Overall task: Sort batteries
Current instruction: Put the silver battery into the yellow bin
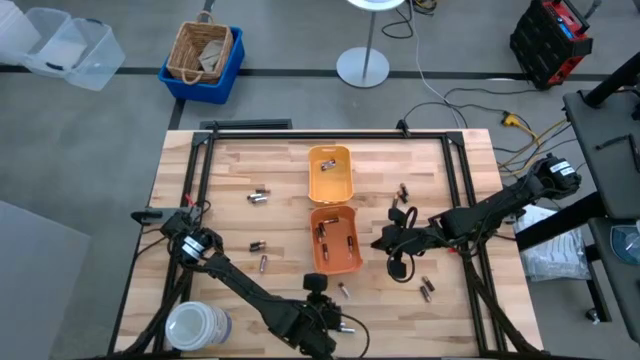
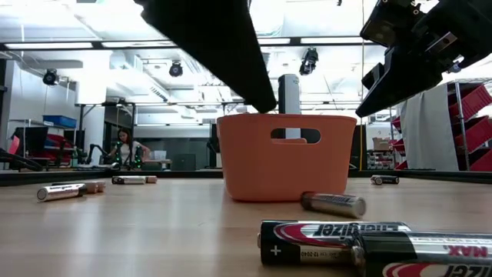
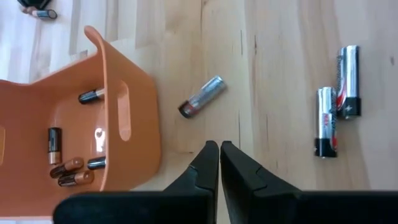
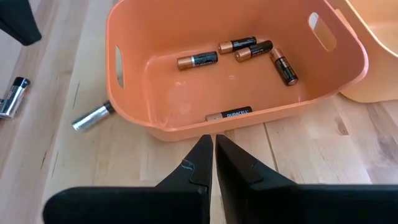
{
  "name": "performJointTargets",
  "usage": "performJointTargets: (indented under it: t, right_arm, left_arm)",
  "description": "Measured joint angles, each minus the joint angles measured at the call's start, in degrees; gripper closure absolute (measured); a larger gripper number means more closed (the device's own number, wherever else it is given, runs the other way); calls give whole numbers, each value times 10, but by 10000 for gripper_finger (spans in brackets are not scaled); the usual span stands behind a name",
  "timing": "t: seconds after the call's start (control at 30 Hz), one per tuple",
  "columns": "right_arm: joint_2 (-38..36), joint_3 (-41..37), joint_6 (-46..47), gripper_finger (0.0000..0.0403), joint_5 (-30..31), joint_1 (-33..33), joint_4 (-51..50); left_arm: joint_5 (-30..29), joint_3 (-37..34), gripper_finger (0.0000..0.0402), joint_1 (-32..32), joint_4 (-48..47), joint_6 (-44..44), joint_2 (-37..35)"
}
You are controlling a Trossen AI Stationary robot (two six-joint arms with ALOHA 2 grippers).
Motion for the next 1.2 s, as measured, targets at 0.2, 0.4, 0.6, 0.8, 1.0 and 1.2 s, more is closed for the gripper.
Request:
performJointTargets:
  t: [0.2,0.4,0.6,0.8,1.0,1.2]
  right_arm:
    - [0,0,-6,390,0,0,-1]
    - [0,0,15,390,0,0,-13]
    - [0,0,87,390,-1,0,-52]
    - [0,-2,174,390,-28,5,-122]
    - [0,-6,182,386,-34,49,-111]
    - [10,-7,238,339,-16,78,-121]
  left_arm:
    - [-6,-7,400,2,12,2,0]
    - [-6,-29,401,4,26,4,1]
    - [-6,-37,401,4,27,-13,1]
    - [-7,-38,401,4,26,-13,1]
    - [-18,-38,401,4,15,-13,1]
    - [-22,-38,401,4,0,-13,1]
